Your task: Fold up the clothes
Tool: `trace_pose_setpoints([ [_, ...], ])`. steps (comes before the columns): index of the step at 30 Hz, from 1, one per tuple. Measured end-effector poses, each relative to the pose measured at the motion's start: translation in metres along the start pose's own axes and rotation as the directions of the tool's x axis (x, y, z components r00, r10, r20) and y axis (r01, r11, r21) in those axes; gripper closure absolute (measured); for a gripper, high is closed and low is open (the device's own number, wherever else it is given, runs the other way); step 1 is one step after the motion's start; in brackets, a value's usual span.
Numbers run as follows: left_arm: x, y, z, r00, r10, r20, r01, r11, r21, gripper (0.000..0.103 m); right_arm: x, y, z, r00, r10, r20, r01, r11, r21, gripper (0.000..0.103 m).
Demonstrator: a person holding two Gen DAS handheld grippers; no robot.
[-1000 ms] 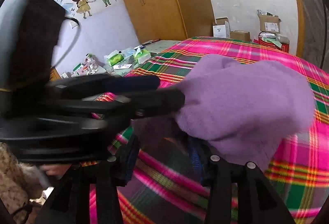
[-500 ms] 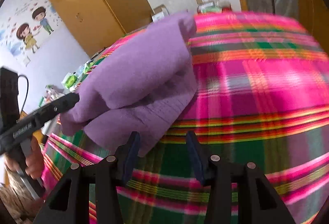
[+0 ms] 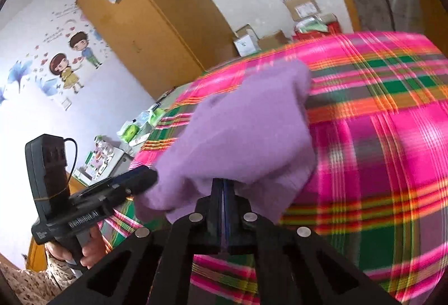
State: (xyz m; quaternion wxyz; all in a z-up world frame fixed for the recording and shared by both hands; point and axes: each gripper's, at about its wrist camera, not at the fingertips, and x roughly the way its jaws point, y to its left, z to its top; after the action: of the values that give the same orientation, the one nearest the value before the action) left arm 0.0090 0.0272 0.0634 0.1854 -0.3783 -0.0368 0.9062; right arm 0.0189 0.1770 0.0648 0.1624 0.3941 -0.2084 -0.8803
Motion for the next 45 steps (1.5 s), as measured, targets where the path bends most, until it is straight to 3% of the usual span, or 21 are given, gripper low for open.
trace_pose_setpoints([
  [1,0.001,0.001,0.001,1.0,0.005,0.0,-0.005,1.0,0.001,0.055,0.0,-0.004,-0.004,1.0,-0.015,-0.01,0.016,1.0,0.011,0.07],
  [3,0.002,0.003,0.002,1.0,0.007,0.0,-0.007,1.0,-0.003,0.055,-0.001,-0.005,-0.007,1.0,-0.01,-0.026,0.011,0.999,0.034,0.047],
  [4,0.003,0.004,0.002,1.0,0.003,-0.002,-0.003,1.0,-0.01,0.055,0.002,-0.007,-0.01,0.999,-0.008,-0.033,0.01,0.999,0.048,0.046],
  [9,0.004,0.007,0.001,1.0,0.009,-0.001,-0.009,1.0,-0.009,0.055,0.018,-0.01,0.0,0.999,-0.003,-0.049,0.006,0.997,0.076,0.048],
  [11,0.004,0.008,0.001,1.0,0.013,-0.003,-0.013,1.0,-0.008,0.055,0.016,-0.008,0.002,1.0,0.004,-0.027,-0.002,0.998,0.067,0.066],
  [13,0.005,0.008,0.0,1.0,0.017,-0.004,-0.017,1.0,-0.004,0.055,0.013,-0.006,0.005,1.0,-0.001,-0.006,0.002,0.999,0.041,0.094],
  [14,0.005,0.009,0.0,1.0,0.018,-0.004,-0.018,1.0,-0.005,0.055,0.009,-0.003,0.007,1.0,-0.001,0.008,0.0,1.0,0.028,0.1],
  [19,0.005,0.012,0.001,1.0,0.027,0.004,-0.027,1.0,-0.015,0.055,-0.005,0.007,0.019,0.999,-0.002,0.052,0.003,1.0,-0.019,0.1],
  [24,0.009,0.012,-0.001,1.0,0.024,-0.007,-0.024,1.0,-0.018,0.055,-0.001,-0.007,0.013,0.999,-0.044,0.032,0.042,0.997,0.06,0.1],
  [28,0.008,0.012,0.0,1.0,0.023,-0.005,-0.024,1.0,-0.018,0.055,-0.006,-0.031,0.006,0.999,-0.024,0.035,0.017,0.982,0.19,0.096],
  [29,0.008,0.012,0.0,1.0,0.023,-0.004,-0.023,1.0,-0.018,0.055,-0.004,-0.035,0.004,1.0,-0.007,0.025,0.001,0.978,0.21,0.091],
  [31,0.008,0.012,0.0,1.0,0.025,-0.004,-0.025,1.0,-0.018,0.055,0.003,-0.04,0.003,0.999,0.046,0.0,-0.045,0.967,0.251,0.052],
  [32,0.009,0.012,0.0,1.0,0.026,-0.004,-0.026,1.0,-0.018,0.055,0.007,-0.043,0.002,0.997,0.082,-0.012,-0.075,0.958,0.276,0.049],
  [34,0.008,0.012,0.0,1.0,0.029,-0.004,-0.029,0.999,-0.015,0.055,0.017,-0.044,0.001,0.99,0.132,-0.043,-0.113,0.945,0.307,0.051],
  [36,0.008,0.012,0.0,1.0,0.03,-0.006,-0.03,0.999,-0.017,0.055,0.021,-0.036,0.003,0.992,0.121,-0.047,-0.104,0.957,0.272,0.05],
  [40,0.003,0.011,0.0,0.999,0.04,0.005,-0.04,0.999,-0.012,0.055,0.022,-0.021,0.01,0.993,0.114,-0.042,-0.104,0.974,0.203,0.075],
  [45,-0.013,0.01,0.001,0.997,0.052,0.056,-0.053,0.999,0.005,0.055,-0.003,0.01,0.027,0.993,0.097,0.061,-0.101,0.992,0.074,0.077],
])
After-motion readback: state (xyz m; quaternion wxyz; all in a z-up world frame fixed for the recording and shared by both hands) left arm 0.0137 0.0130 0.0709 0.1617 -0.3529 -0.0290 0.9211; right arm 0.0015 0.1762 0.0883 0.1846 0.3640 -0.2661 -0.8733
